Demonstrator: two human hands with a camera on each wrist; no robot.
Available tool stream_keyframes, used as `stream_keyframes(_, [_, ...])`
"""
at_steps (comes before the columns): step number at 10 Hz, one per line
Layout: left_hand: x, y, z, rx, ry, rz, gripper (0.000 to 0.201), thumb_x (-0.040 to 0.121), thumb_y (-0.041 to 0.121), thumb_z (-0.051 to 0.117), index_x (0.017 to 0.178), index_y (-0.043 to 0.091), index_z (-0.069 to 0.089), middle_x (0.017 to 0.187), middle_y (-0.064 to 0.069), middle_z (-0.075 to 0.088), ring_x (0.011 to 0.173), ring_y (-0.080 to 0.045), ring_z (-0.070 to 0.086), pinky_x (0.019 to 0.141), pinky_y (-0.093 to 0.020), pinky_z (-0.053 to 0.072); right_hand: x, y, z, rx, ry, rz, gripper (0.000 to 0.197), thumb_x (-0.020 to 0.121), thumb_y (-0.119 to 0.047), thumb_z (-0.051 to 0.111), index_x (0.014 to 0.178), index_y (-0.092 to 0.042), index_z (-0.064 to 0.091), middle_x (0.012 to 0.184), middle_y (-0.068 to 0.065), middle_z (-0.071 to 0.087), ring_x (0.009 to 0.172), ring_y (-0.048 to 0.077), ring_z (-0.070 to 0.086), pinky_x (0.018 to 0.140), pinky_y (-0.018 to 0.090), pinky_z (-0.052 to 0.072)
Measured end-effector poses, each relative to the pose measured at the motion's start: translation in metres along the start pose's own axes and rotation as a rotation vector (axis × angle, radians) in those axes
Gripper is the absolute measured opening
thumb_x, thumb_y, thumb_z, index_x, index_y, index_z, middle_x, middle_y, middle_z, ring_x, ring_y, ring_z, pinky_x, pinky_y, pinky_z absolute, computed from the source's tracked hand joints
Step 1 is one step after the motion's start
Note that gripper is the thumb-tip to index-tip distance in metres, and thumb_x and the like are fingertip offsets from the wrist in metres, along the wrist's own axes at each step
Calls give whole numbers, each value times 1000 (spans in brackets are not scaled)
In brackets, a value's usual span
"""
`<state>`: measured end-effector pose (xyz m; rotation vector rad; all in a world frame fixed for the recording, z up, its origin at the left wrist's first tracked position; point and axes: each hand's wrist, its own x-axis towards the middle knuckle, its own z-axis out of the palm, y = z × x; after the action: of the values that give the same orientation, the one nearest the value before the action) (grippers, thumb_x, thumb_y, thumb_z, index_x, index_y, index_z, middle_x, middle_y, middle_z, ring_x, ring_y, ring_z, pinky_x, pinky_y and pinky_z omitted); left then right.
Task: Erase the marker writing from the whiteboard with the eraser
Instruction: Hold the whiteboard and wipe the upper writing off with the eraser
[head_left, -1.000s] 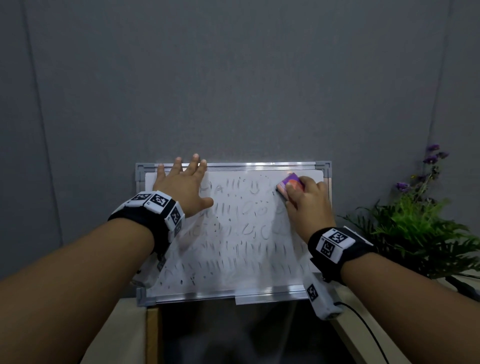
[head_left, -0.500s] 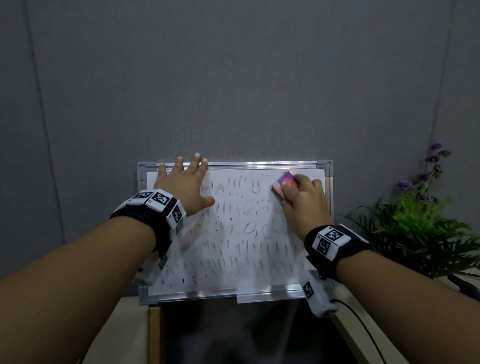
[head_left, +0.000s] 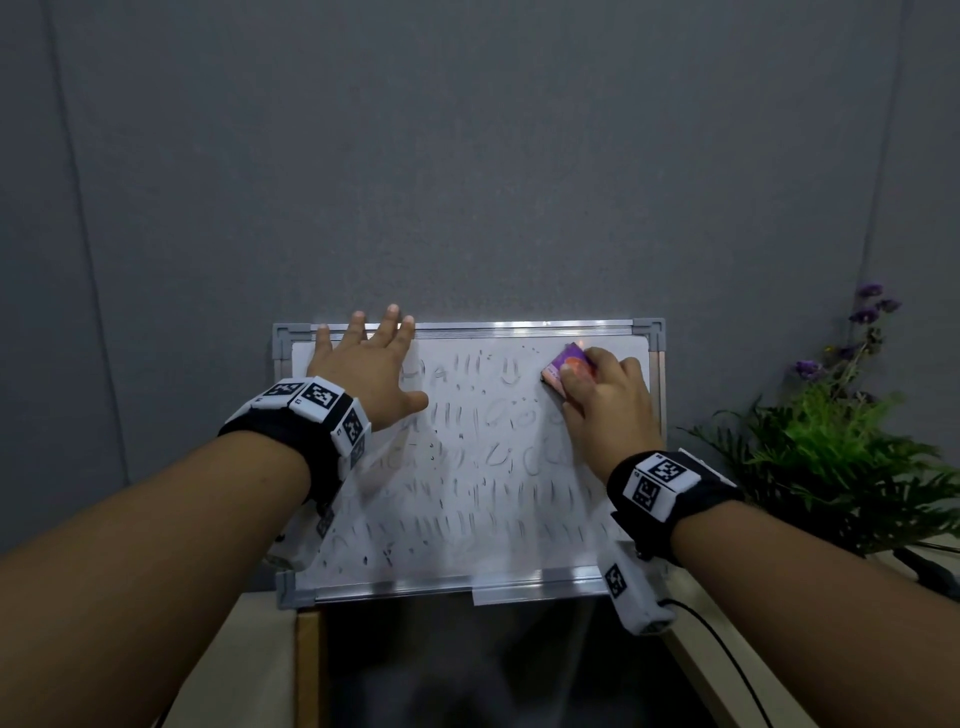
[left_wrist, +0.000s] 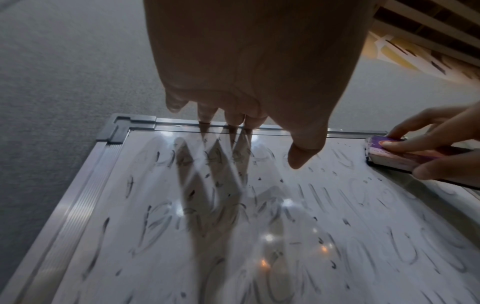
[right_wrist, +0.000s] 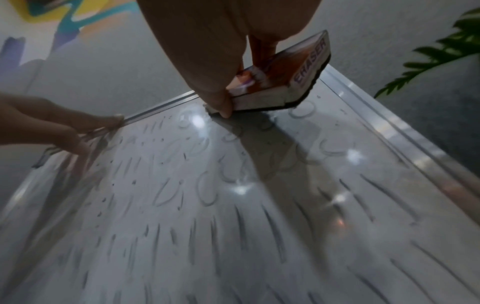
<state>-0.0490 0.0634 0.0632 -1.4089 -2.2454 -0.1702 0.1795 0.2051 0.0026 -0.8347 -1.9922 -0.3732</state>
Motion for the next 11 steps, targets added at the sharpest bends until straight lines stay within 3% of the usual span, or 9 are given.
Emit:
stream_keyframes(1, [0,-1,0,7,-1,0,94,86,64,46,151,27,-12,159,6,-17,147,-27,-7,114,-56,-1,-8,2,2,-27,-24,-67,26,86,-24,64,109,-11,65,129,13,52,104,33,46,81,41,48])
stream_keyframes(3, [0,0,1,-3,-1,0,94,86,63,46,151,27,-12,159,6,-17,147,-28,-7,114,-57,-1,-1,8,1,-27,23,-13,22,83,-17,66,103,-8,66,124,14,55,98,34,46,77,43,49])
stream_keyframes(4, [0,0,1,-2,0,-2,94,86,63,46,151,27,-12,159,6,-17,147,-28,-7,114,-57,-1,4,0,0,16,4,10,27,82,-15,65,108,-9,63,128,12,52,103,32,44,80,42,49])
stream_keyframes(6, [0,0,1,4,0,-2,94,86,63,46,151,27,-12,159,6,-17,147,-28,-7,114,-56,-1,-6,-3,-3,-13,-51,-87,28,87,-24,58,111,-10,62,129,13,52,105,33,45,82,41,48])
stream_keyframes(7, [1,0,1,1,-1,-2,94,86,64,46,151,27,-12,159,6,-17,147,-27,-7,114,-56,-1,1,0,-4,-21,-24,3,29,83,-14,61,111,-8,64,126,15,55,102,34,45,81,42,47])
stream_keyframes(8, [1,1,1,1,0,-3,94,86,63,46,151,27,-12,159,6,-16,147,-27,-7,114,-56,-1,9,-6,-4,1,-46,34,33,85,-15,60,117,-10,62,131,12,51,109,32,42,86,42,46])
stream_keyframes(9, [1,0,0,-4,-5,-3,94,86,63,46,151,27,-12,159,6,-16,147,-27,-7,115,-57,0,9,-20,-2,39,-82,-73,33,88,-22,57,119,-12,61,136,12,49,112,32,42,89,42,44])
stream_keyframes(10, [0,-1,0,-1,-6,-4,94,86,63,46,151,27,-12,159,6,-16,147,-27,-7,114,-57,0,0,-20,0,21,-76,-132,31,89,-27,55,115,-12,63,133,13,52,108,33,45,85,42,45])
stream_keyframes(11, [1,-1,0,1,-1,1,94,86,64,45,151,27,-11,159,6,-16,147,-27,-7,114,-57,-1,-2,-13,0,-11,-47,-82,30,89,-26,57,114,-11,65,131,14,54,105,34,46,85,43,47])
